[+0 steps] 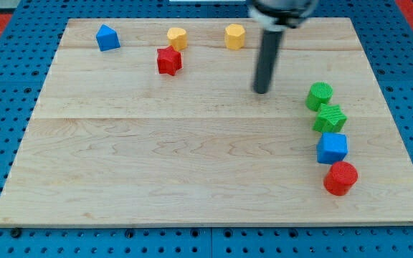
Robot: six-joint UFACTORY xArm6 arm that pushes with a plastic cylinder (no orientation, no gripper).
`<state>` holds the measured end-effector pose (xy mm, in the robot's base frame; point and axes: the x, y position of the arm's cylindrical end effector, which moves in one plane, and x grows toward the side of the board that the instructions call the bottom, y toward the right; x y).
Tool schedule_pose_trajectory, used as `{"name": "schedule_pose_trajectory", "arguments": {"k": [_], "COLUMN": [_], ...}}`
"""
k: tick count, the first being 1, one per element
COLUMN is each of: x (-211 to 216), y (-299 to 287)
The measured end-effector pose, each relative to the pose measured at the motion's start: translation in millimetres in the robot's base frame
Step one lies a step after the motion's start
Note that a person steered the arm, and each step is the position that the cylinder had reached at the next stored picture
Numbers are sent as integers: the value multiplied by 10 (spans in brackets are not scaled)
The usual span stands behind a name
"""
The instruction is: Move the red star diagonally to the yellow hexagon
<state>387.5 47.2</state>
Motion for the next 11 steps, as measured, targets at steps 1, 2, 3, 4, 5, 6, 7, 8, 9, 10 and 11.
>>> {"name": "schedule_pose_trajectory", "arguments": {"k": [1, 2, 3, 4, 5, 6, 7, 8, 9, 10, 11], "x": [267, -91, -474, -801, -807, -798, -605, -515, -448, -268, -146], "y": [-1332, -2081, -1989, -1524, -1093, -553, -2, 494, 817, 844, 844]}}
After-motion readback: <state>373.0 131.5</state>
